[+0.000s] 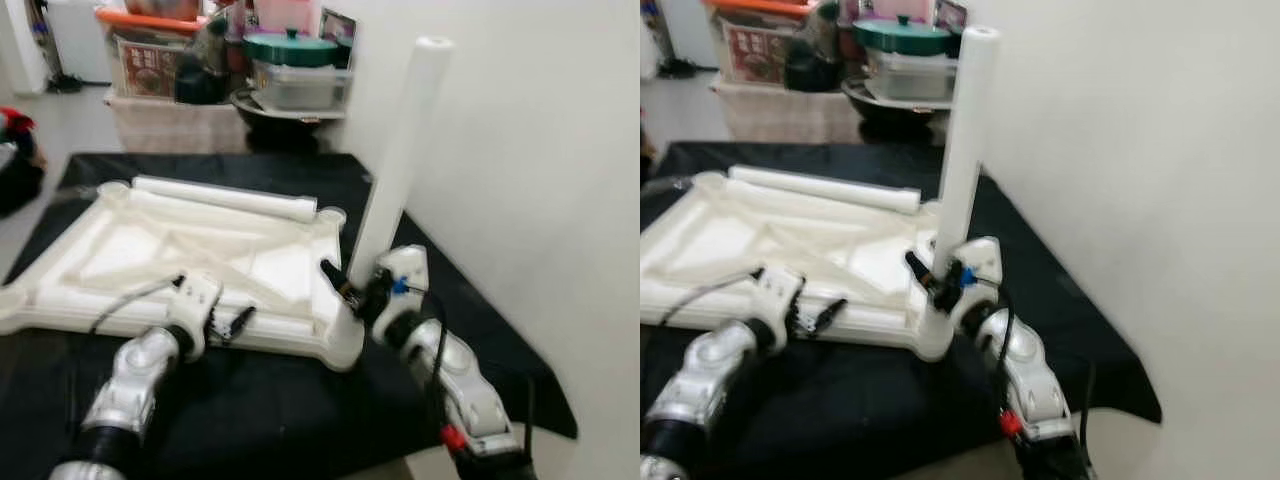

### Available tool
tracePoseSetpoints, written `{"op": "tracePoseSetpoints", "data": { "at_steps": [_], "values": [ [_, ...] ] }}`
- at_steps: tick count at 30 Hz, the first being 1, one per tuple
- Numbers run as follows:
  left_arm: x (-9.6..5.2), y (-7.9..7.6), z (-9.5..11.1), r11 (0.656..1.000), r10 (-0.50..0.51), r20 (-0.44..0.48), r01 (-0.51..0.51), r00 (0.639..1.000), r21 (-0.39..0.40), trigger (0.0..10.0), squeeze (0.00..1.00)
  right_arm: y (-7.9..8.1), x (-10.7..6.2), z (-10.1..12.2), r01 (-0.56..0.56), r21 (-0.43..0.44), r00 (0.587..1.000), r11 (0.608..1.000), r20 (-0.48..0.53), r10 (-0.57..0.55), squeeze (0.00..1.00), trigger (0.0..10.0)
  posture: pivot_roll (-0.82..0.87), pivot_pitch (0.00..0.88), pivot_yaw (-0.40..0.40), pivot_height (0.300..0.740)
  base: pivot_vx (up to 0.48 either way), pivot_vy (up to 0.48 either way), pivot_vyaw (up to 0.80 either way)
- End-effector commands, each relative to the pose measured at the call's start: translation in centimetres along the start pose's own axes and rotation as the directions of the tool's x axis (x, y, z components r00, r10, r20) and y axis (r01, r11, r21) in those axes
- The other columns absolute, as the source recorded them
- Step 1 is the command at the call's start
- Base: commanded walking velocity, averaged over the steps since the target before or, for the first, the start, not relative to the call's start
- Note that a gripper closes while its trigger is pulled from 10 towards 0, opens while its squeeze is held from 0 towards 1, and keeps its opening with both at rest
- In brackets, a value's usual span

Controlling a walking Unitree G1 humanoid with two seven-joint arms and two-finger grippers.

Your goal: Building children table

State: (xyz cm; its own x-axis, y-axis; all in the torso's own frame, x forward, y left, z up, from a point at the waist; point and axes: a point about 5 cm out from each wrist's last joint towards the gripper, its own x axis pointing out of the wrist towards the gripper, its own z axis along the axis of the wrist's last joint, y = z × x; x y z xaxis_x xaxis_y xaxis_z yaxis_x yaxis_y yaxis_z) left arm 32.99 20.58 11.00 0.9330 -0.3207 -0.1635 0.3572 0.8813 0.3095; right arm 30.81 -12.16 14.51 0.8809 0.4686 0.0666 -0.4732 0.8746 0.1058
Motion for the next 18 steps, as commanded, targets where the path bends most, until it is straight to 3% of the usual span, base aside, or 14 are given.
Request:
{"op": "tracePoseSetpoints", "data": {
  "at_steps": [1,6,11,18],
  "values": [
    [-1.1,0.8,-2.7,1.000,0.025,-0.157,-0.022,0.987,0.021,10.0,0.00,-0.7,-2.4,-7.1,0.137,0.134,0.937,0.981,-0.339,-0.084,0.00,10.0,0.05,0.000,-0.113,0.740,0.000,0.000,0.00],
    [-1.6,1.5,-3.3,0.997,0.007,-0.207,0.010,0.978,0.082,10.0,0.00,-0.5,-2.4,-7.1,0.142,0.149,0.937,0.979,-0.340,-0.084,0.00,10.0,0.05,0.000,-0.114,0.740,0.000,0.000,0.00],
    [-2.8,2.4,-3.9,0.988,-0.117,-0.258,0.139,0.959,0.069,10.0,0.00,-0.4,-2.1,-7.2,0.134,0.154,0.937,0.979,-0.341,-0.074,0.00,10.0,0.06,0.000,-0.115,0.740,0.000,0.000,0.00],
    [-3.4,3.3,-5.1,0.986,-0.123,-0.336,0.153,0.934,0.064,10.0,0.00,-0.2,-2.1,-7.2,0.130,0.158,0.938,0.979,-0.341,-0.069,0.00,10.0,0.06,0.000,-0.109,0.740,0.000,0.000,0.00]
  ]
}}
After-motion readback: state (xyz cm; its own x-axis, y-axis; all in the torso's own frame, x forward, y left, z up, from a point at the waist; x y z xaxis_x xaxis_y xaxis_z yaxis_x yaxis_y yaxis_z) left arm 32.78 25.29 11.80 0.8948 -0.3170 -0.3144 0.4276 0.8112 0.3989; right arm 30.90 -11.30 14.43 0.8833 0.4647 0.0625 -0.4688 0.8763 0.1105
